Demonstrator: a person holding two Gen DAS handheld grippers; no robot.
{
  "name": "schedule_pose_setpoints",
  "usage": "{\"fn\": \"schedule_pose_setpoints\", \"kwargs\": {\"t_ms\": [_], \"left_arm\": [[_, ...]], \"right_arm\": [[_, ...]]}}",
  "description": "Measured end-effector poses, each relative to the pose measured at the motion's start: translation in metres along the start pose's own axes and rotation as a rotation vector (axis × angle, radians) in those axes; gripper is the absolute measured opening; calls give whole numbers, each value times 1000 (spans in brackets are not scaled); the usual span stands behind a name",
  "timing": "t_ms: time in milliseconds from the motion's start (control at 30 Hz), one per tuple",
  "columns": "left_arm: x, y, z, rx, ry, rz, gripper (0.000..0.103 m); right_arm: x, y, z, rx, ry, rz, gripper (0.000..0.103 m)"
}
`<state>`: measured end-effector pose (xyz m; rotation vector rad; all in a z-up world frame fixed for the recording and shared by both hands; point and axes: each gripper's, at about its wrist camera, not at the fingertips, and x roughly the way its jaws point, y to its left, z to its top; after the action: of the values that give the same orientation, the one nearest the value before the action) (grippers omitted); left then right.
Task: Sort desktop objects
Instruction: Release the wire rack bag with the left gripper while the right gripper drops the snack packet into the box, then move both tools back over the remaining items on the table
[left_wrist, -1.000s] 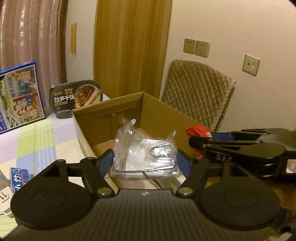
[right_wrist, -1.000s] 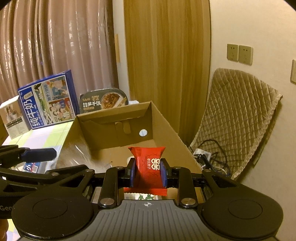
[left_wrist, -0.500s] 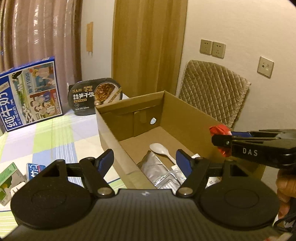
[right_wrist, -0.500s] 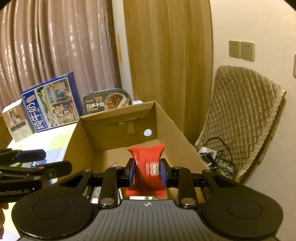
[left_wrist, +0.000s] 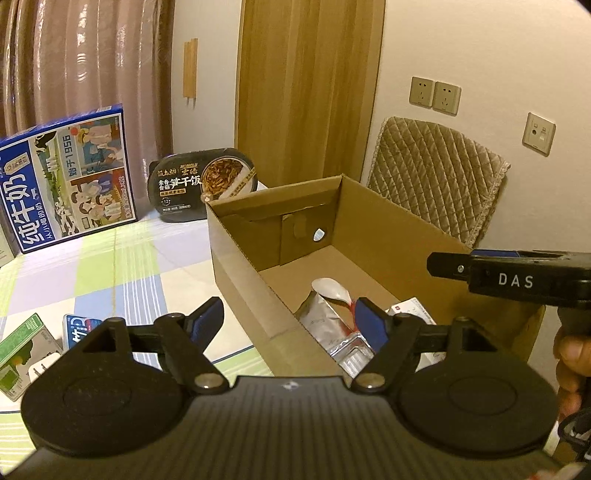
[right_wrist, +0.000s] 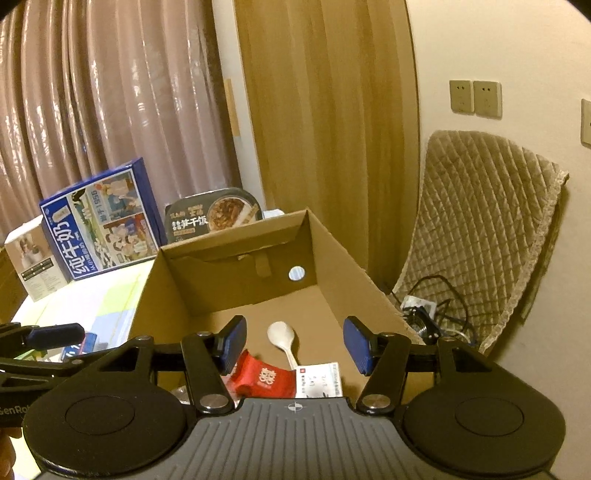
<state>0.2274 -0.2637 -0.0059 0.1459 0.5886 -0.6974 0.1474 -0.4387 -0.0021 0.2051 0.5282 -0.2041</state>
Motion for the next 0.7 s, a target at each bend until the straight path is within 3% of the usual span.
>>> {"fn": "schedule_pose_setpoints", "kwargs": {"t_ms": [400, 700], "left_arm": [[-8, 20, -4, -27, -4, 29, 78], [-18, 57, -12, -68, 16, 115, 79]], "right_arm": [[3, 18, -1, -19, -8, 26, 57], [10, 65, -1, -91, -27, 144, 57]]}}
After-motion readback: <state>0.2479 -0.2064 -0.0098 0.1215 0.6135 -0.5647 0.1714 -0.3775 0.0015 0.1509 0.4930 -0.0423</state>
